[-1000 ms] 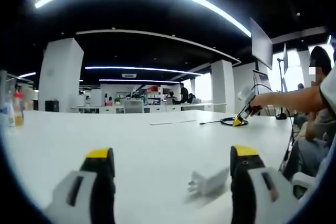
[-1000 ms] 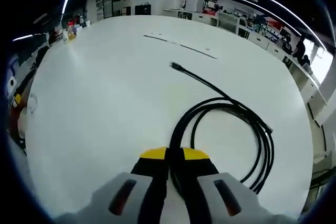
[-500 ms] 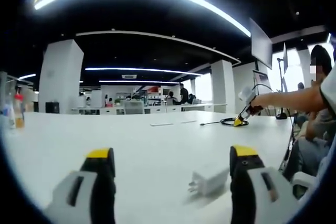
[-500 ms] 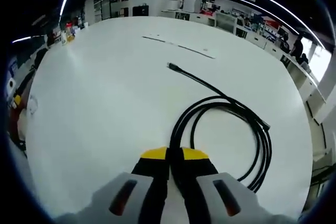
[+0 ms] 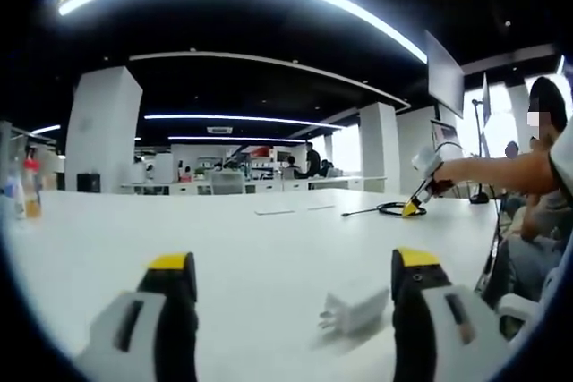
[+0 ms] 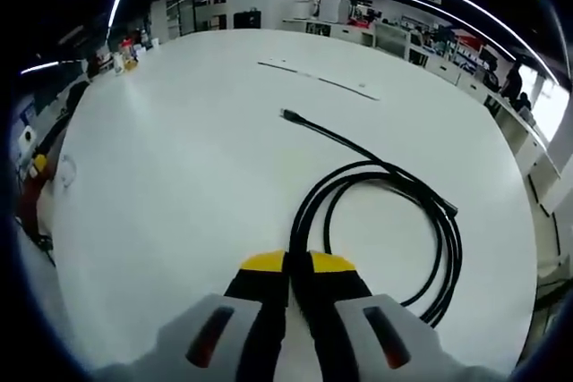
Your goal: Plug the desk Type‑C cable into the charger adapter.
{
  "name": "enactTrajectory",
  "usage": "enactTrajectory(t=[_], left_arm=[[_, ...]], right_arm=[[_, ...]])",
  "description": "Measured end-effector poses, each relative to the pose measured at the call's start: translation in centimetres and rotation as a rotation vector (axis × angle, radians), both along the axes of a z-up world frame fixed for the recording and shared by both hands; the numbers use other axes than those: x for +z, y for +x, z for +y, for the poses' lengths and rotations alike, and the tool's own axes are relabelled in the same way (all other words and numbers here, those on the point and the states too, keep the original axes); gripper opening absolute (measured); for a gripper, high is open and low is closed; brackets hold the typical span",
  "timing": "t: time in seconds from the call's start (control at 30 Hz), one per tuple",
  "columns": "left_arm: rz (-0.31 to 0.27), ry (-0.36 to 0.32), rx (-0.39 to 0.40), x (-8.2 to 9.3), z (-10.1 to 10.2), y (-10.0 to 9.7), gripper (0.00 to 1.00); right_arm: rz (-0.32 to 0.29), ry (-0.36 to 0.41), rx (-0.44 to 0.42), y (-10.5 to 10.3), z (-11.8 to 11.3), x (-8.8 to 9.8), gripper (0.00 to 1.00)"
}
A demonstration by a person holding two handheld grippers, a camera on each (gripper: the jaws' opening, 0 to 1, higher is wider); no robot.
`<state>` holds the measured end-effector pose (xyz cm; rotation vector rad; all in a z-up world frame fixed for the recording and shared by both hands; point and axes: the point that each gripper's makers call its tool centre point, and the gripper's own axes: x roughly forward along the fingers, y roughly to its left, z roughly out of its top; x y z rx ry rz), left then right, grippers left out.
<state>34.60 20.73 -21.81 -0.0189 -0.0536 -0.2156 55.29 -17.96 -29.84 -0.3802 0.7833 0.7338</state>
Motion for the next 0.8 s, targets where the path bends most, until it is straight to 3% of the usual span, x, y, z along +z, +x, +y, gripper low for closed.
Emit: enactTrajectory(t=[0.33,0.8], left_arm=[[0.004,-0.001,-0.003,0.0,-0.1,0.0,0.91],[0.007,0.007,0.001,0.0,-0.3,0.0,0.96]], right_arm=[[0.014,0.013,0.046,-3.5,1.4,-0.2,0.06],[0.032,0.009,0.128,-6.7,2.4,0.2,0.06]])
